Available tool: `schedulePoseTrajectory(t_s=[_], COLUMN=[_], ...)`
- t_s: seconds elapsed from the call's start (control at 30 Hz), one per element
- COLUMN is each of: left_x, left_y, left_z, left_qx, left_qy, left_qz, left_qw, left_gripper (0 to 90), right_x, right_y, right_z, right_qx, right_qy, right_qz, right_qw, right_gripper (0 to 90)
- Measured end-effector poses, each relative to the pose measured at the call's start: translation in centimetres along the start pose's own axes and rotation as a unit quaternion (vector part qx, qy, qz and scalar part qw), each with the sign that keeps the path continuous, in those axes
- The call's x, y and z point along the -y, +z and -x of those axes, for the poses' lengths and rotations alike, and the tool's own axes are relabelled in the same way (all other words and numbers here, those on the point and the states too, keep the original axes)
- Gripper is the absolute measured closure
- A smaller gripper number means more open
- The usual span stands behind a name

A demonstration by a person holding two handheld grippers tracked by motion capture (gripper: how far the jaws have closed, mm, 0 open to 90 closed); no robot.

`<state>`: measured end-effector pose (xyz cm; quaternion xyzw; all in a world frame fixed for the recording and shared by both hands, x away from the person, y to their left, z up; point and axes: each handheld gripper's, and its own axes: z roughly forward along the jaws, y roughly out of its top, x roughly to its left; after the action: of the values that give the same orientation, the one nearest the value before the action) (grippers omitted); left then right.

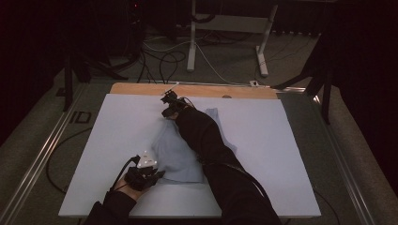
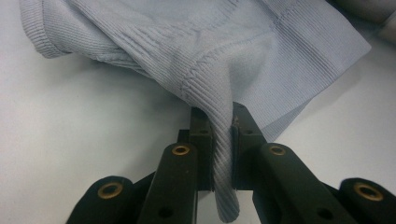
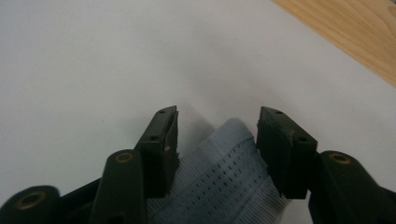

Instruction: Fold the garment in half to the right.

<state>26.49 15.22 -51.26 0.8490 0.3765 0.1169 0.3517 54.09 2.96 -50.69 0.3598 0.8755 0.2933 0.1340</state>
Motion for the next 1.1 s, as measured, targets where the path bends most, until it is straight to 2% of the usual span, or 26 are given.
schedulePoseTrajectory(t_s=[0.17, 0.2, 0.43, 0.5, 0.53, 0.57, 0.6, 0.67, 0.77, 0.8, 1.1], left_x=[0.0, 0.0, 0.0, 0.0, 0.0, 0.0, 0.0, 0.0, 0.0, 0.0, -0.3], left_y=[0.0, 0.0, 0.1, 0.1, 0.1, 0.1, 0.1, 0.1, 0.1, 0.1, -0.2], left_z=[0.0, 0.0, 0.0, 0.0, 0.0, 0.0, 0.0, -0.1, 0.0, 0.0, 0.1], left_qx=[-0.001, -0.001, -0.003, -0.003, -0.002, -0.003, -0.003, -0.002, -0.001, 0.0, 0.002], left_qy=[0.003, 0.002, 0.004, 0.001, 0.003, 0.002, 0.003, 0.001, 0.001, 0.002, 0.004], left_qz=[-0.003, -0.002, -0.003, -0.002, -0.004, -0.003, -0.004, -0.002, 0.0, 0.0, 0.006], left_qw=[1.0, 1.0, 1.0, 1.0, 1.0, 1.0, 1.0, 1.0, 1.0, 1.0, 1.0], left_gripper=[83.3, 83.3, 83.3, 83.3, 83.3, 83.3, 83.3, 83.3, 83.4, 83.4, 84.0], right_x=[0.1, 0.2, 0.6, 0.7, 0.7, 0.7, 0.5, 0.3, 0.1, -0.1, -0.4], right_y=[0.3, 0.5, 0.7, 0.6, 0.6, 0.6, 0.5, 0.1, -0.1, -0.5, -1.6], right_z=[-0.2, -0.3, -0.4, -0.4, -0.4, -0.5, -0.7, -0.9, -1.0, -0.9, -0.6], right_qx=[0.015, 0.023, 0.036, 0.041, 0.041, 0.045, 0.05, 0.048, 0.042, 0.046, 0.033], right_qy=[-0.002, -0.009, -0.019, -0.02, -0.02, -0.031, -0.04, -0.041, -0.05, -0.054, -0.059], right_qz=[-0.004, -0.01, -0.012, -0.012, -0.012, -0.013, -0.017, -0.012, -0.011, -0.003, 0.017], right_qw=[0.9999, 0.9997, 0.9991, 0.9989, 0.9989, 0.9984, 0.9978, 0.9979, 0.9978, 0.9975, 0.9976], right_gripper=[60.5, 62.3, 70.0, 76.1, 76.1, 78.3, 84.6, 87.3, 87.7, 87.8, 87.9])
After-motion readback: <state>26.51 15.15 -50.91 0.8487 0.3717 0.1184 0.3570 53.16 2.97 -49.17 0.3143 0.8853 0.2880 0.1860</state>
